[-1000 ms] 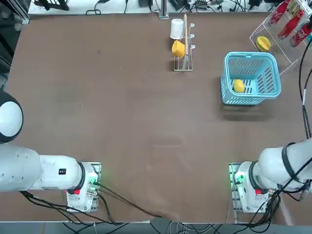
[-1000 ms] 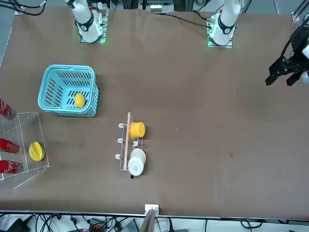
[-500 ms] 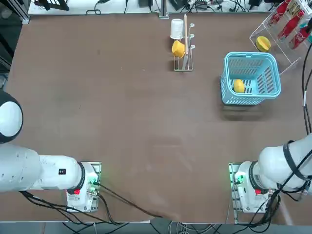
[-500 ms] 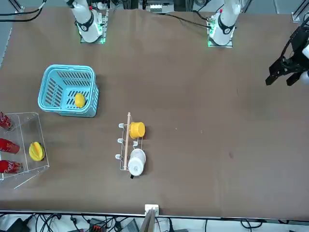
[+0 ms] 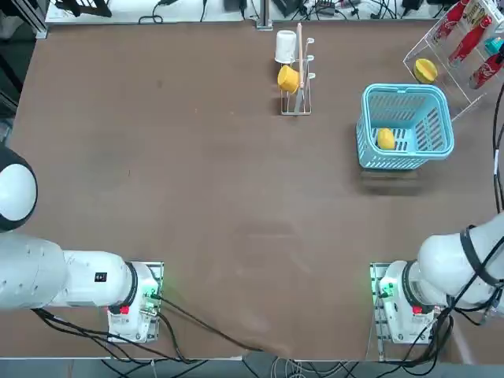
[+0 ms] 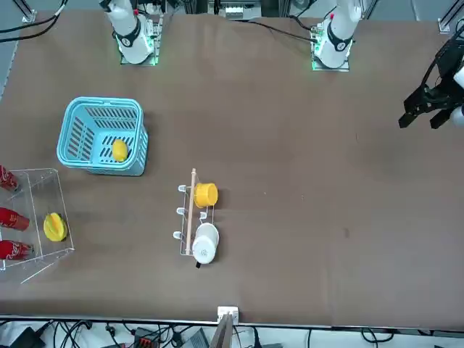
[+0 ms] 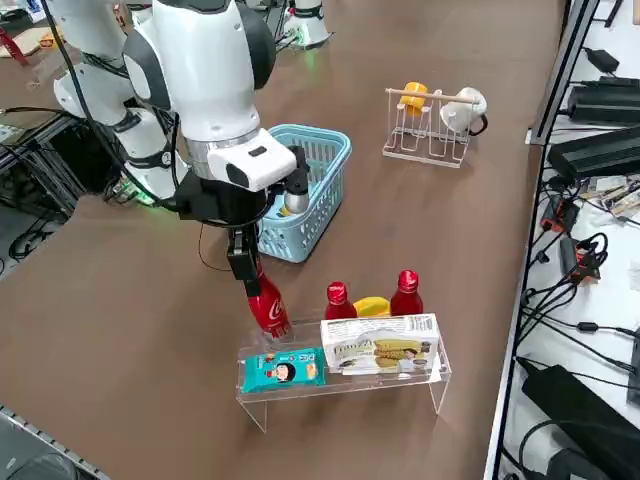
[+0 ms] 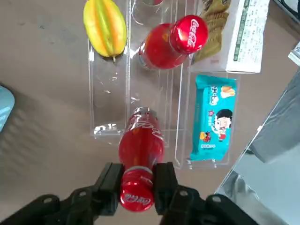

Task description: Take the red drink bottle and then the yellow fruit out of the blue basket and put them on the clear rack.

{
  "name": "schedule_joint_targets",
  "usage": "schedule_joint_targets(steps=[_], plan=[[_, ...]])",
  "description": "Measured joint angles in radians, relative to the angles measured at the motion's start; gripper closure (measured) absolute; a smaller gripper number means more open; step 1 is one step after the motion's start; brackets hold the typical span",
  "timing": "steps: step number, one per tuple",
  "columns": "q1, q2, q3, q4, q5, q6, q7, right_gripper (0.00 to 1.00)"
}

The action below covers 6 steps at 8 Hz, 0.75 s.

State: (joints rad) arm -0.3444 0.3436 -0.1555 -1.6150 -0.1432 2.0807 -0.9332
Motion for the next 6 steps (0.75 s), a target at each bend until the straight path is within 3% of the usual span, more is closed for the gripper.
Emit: schedule_joint_targets(steps=[6], plan=[[-0.010,0.020,0.000,0.001,0.000,0.020,-0.006,0.59]])
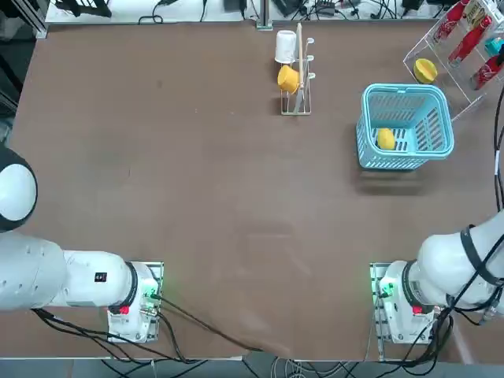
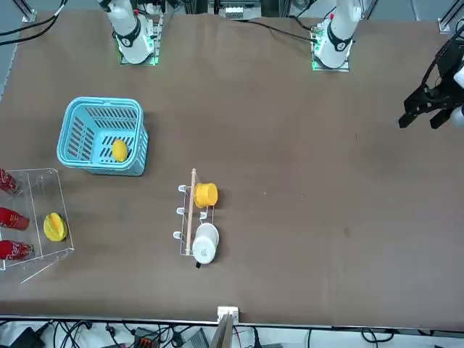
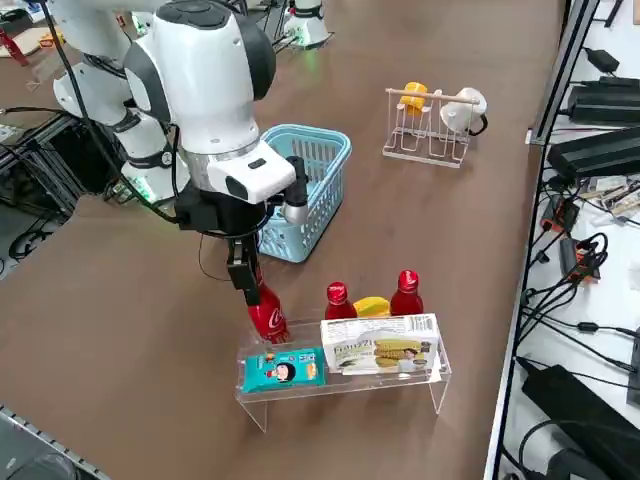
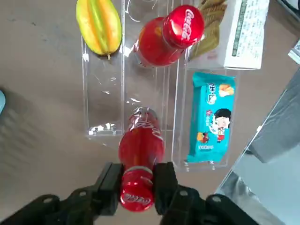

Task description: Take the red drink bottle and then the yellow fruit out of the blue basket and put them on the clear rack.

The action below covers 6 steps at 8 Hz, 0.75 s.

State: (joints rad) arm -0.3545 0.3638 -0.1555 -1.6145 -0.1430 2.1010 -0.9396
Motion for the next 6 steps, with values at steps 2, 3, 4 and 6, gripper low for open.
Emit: schedule_joint_targets(steps=[2,3,4,6], plan=[[0.000,0.003,0.000,0.005,0.001,0.001,0.000,0.22],[-0.001,0.003,0.000,0.013,0.001,0.002,0.000,0.04],[0.000,0.004,0.001,0.033,0.003,-0.001,0.000,0.00],[0.003,0.001,0.009,0.102,0.016,-0.082,0.000,0.00]])
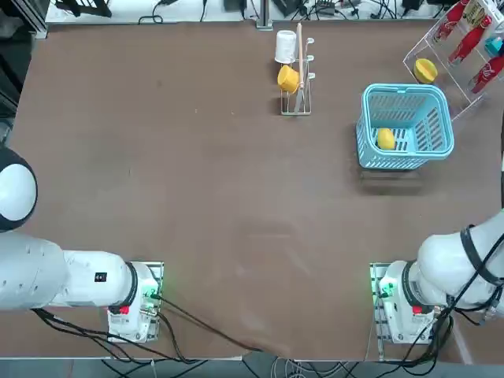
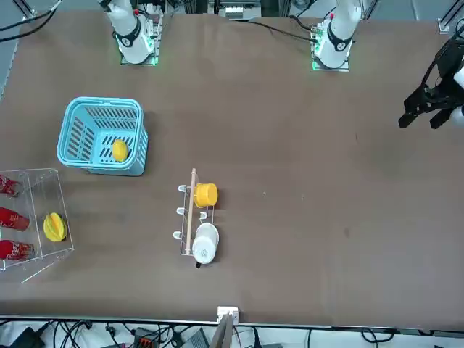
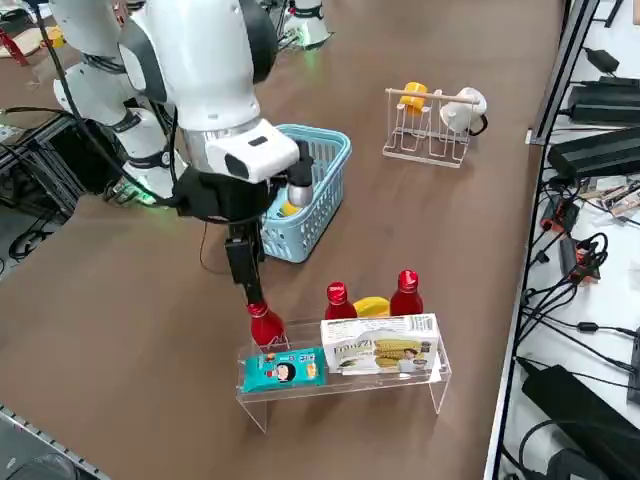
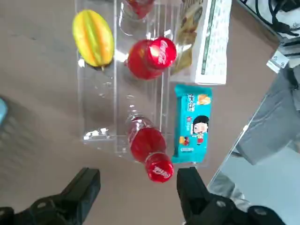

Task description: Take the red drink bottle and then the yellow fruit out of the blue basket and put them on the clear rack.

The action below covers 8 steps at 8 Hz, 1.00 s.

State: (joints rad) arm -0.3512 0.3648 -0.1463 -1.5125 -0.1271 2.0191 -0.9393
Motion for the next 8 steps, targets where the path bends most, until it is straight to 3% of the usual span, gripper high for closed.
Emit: schedule_joint_targets(steps=[1,2,4,5,7,8], plan=[[0.008,-0.012,0.010,0.114,0.052,-0.182,0.002,0.00],[0.016,-0.022,0.013,0.143,0.080,-0.258,0.078,0.00],[0.115,-0.093,0.019,0.148,0.109,-0.426,0.330,0.00],[0.181,-0.141,0.022,0.102,0.111,-0.446,0.437,0.00],[0.280,-0.240,0.025,-0.084,0.112,-0.388,0.599,0.00],[0.332,-0.359,0.025,-0.352,0.112,-0.248,0.709,0.00]])
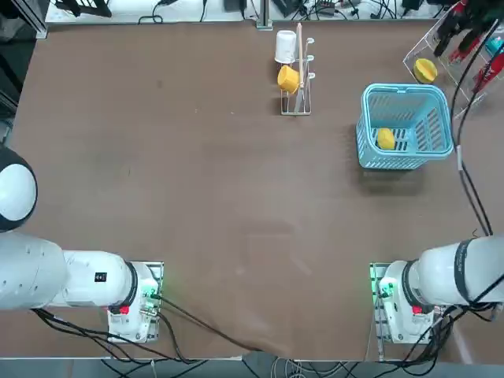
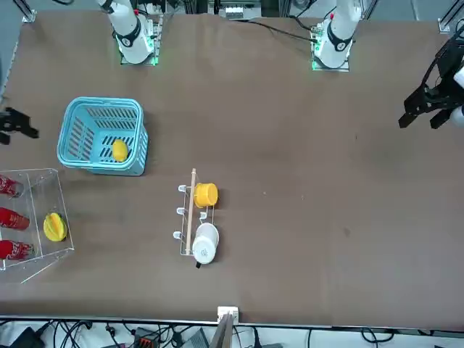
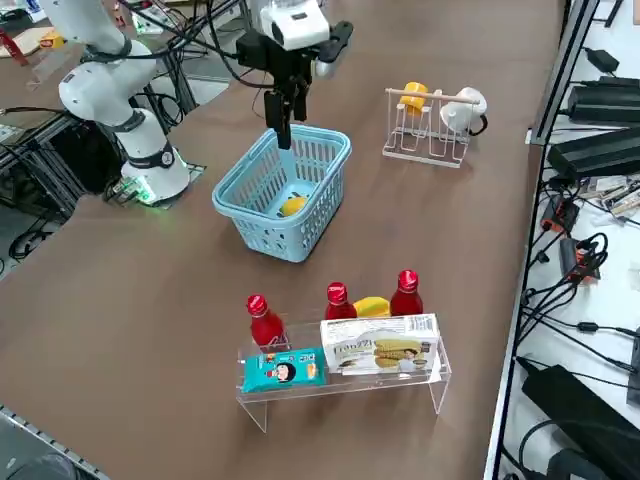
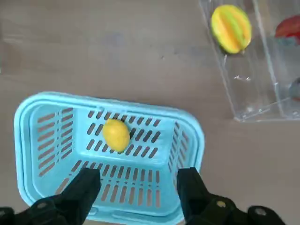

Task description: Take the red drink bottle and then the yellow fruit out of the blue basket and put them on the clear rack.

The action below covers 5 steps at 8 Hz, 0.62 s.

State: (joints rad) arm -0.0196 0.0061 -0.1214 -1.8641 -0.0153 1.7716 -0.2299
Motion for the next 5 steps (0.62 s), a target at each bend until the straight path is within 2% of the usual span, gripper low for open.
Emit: schedule_joint_targets(steps=[1,2,3,5], plan=[[0.002,-0.031,-0.001,-0.065,0.000,0.052,0.002,0.00],[0.015,-0.089,-0.001,-0.250,0.000,0.199,0.003,0.00],[0.027,-0.113,-0.001,-0.344,0.000,0.262,0.004,0.00],[0.065,-0.136,-0.001,-0.465,-0.001,0.373,0.004,0.00]])
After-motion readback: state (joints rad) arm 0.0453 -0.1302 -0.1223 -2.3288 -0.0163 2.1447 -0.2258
